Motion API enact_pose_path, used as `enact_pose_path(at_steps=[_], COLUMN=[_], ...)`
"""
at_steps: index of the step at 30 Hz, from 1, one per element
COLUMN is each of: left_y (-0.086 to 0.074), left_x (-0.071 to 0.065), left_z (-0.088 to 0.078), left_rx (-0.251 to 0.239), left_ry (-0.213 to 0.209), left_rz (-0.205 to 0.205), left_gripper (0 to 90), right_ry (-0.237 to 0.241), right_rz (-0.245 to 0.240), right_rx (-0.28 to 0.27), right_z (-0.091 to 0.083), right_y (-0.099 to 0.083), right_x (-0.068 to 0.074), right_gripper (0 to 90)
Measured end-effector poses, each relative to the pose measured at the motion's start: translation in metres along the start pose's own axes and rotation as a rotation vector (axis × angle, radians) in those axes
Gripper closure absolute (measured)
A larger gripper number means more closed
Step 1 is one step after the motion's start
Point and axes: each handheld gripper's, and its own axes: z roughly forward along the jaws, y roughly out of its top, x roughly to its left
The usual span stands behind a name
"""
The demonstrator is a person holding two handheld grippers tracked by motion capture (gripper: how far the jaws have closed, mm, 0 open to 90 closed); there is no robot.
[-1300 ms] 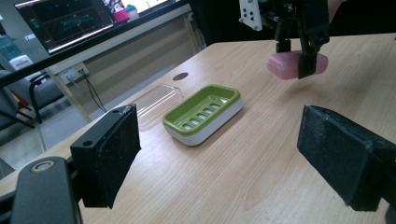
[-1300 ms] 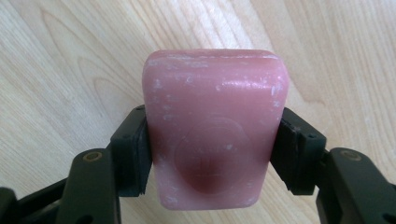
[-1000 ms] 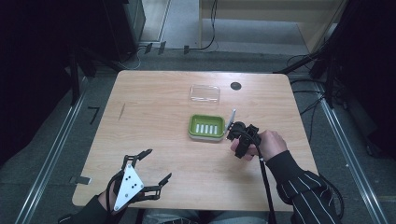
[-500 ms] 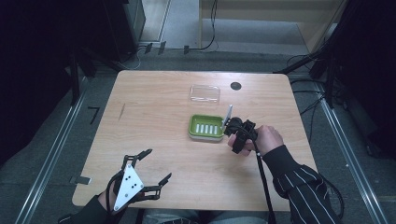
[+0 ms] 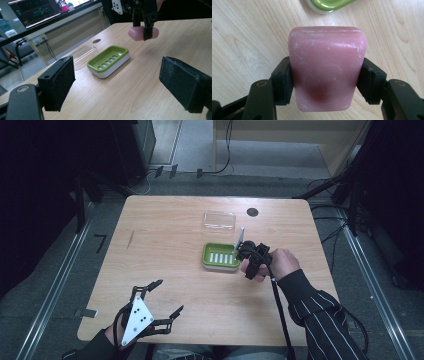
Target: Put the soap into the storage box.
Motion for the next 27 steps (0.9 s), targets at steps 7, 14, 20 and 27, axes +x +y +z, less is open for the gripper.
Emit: enact_pose_path(at_steps=[7,14,20,27], left_y=[0.000,0.000,-0.001,-0.001], left_x=[0.000,0.000,0.000,0.000], left_z=[0.000,0.000,-0.001,-0.002], left_rx=[0.000,0.000,0.001,0.001], left_ry=[-0.001,-0.001,-0.001,0.006], left_rz=[0.000,0.000,-0.002,-0.005], left_gripper=[13.7,13.7,13.7,13.7], right_ry=[-0.015,-0.023,-0.028,-0.039], right_rz=[-0.015,-0.041,-0.063,-0.091], right_rx=[-0.007,-0.017,-0.023,-0.026], right_z=[-0.005,-0.009,-0.011,-0.013], right_y=[0.005,0.013,0.019,0.027], right_x=[-0.002,-0.003,-0.004,-0.008], right_gripper=[38.6,38.6,38.6,38.6])
